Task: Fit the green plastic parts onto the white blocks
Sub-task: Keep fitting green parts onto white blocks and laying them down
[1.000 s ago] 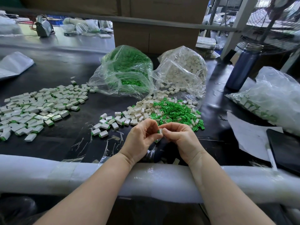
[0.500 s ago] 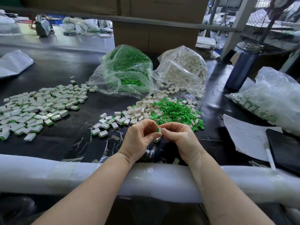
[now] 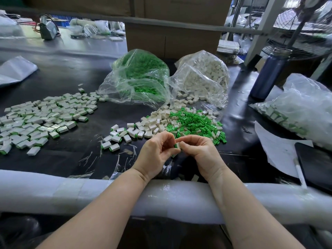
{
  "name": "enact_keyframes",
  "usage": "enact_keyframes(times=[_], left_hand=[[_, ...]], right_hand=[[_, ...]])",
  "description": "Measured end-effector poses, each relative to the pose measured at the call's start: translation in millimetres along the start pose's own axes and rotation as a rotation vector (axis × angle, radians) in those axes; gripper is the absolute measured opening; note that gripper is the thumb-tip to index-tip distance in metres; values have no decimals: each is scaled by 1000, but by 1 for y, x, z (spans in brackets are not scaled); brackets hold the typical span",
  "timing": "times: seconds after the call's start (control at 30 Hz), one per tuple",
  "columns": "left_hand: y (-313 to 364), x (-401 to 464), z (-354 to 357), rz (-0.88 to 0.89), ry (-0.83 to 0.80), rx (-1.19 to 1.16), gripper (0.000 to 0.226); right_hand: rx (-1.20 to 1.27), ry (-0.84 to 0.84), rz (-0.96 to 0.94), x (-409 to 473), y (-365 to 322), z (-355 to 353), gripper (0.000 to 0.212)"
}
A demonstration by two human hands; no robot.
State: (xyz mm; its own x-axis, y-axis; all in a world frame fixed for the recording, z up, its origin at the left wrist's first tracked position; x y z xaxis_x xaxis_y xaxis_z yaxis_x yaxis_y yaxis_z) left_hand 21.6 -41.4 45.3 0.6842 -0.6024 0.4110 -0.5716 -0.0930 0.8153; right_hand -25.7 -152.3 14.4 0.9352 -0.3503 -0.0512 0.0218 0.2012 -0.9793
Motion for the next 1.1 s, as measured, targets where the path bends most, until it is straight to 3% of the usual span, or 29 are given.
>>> enact_keyframes(times=[0.2, 0.57, 0.83, 1.1], left_hand=[[-7, -1, -3, -48, 35, -53, 16], [-9, -1, 5, -105, -53, -22, 16], [-17, 0, -5, -199, 47, -211, 16], [-25, -1, -10, -272, 102, -221, 21]], right_hand=[[-37, 4, -15, 0, 0, 0, 19], [-53, -19, -17, 1, 1, 1, 23], [-79, 35, -78, 4, -1, -2, 24], [-222, 25, -122, 4, -1, 1, 15]])
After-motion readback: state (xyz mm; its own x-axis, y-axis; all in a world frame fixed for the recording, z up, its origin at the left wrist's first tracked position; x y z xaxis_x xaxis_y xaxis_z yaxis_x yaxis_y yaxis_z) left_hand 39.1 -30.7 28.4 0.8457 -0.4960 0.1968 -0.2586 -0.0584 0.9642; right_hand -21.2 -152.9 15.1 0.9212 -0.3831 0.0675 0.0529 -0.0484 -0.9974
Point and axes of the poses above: each hand's wrist, its own x-axis towards the middle knuckle, its own z-axis out of the palm, y = z × x, the point moved 8 cm from there along x, towards the middle knuckle
